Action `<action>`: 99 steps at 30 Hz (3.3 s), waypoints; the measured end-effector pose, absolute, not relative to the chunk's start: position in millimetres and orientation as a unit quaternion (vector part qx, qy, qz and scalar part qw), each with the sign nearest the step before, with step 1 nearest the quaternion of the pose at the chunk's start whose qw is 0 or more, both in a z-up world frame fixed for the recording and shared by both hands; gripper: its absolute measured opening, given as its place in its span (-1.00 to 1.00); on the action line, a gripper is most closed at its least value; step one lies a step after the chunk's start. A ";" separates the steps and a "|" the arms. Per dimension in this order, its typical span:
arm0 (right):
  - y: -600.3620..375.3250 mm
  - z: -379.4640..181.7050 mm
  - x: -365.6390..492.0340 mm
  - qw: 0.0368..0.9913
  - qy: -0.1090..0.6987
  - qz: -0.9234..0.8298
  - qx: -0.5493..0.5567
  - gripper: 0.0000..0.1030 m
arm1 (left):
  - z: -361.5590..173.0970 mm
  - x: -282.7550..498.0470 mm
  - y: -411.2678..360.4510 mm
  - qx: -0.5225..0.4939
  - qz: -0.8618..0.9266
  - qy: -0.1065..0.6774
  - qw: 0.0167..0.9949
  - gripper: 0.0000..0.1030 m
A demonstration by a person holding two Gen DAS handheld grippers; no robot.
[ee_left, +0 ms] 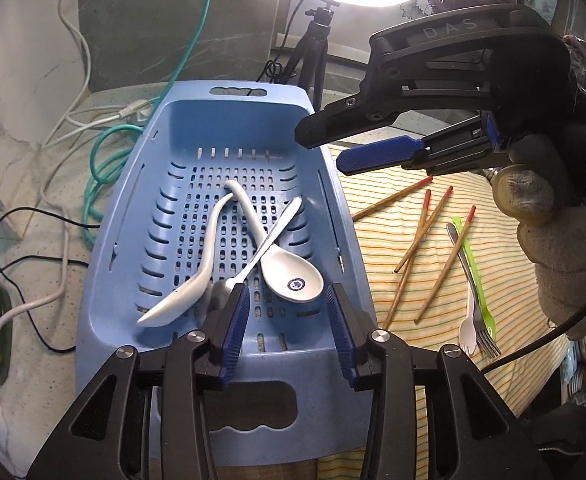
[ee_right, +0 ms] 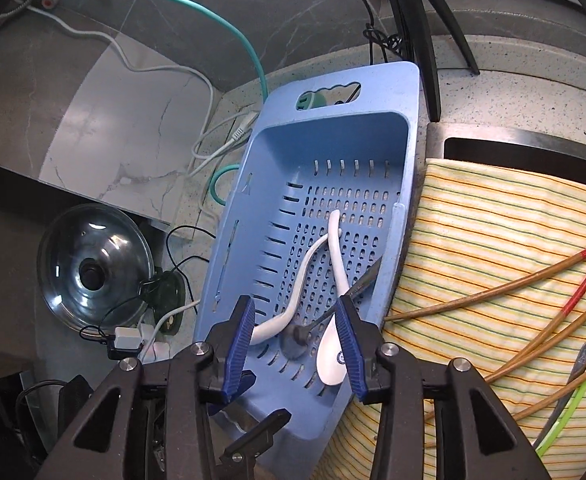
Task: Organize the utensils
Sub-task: 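Carry the metal spoon into the blue basket and open the right tool, then move the open right tool back over the cloth while the left tool approaches the chopsticks, then close the left and right tools each on a red-tipped wooden chopstick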
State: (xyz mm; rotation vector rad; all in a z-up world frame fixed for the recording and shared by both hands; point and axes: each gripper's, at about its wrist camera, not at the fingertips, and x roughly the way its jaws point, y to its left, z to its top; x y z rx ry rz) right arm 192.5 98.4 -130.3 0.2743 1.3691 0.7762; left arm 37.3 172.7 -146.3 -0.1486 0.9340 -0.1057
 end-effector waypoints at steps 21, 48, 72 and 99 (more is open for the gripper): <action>-17.4 -80.6 164.1 0.761 0.555 0.319 0.108 -0.23 | -112.4 21.1 138.8 -0.046 -0.101 0.423 0.899 -0.25; -168.7 -156.4 190.0 0.710 0.620 0.265 0.202 -0.24 | -130.6 64.8 24.2 -0.022 -0.122 0.477 0.870 -0.32; -100.5 -193.9 231.4 0.703 0.638 0.174 0.261 -0.52 | -162.3 187.0 36.6 0.103 -0.198 0.538 0.813 -0.49; -85.6 -212.4 246.8 0.710 0.661 0.118 0.213 -0.77 | -195.0 206.1 11.2 0.151 -0.213 0.575 0.775 -0.80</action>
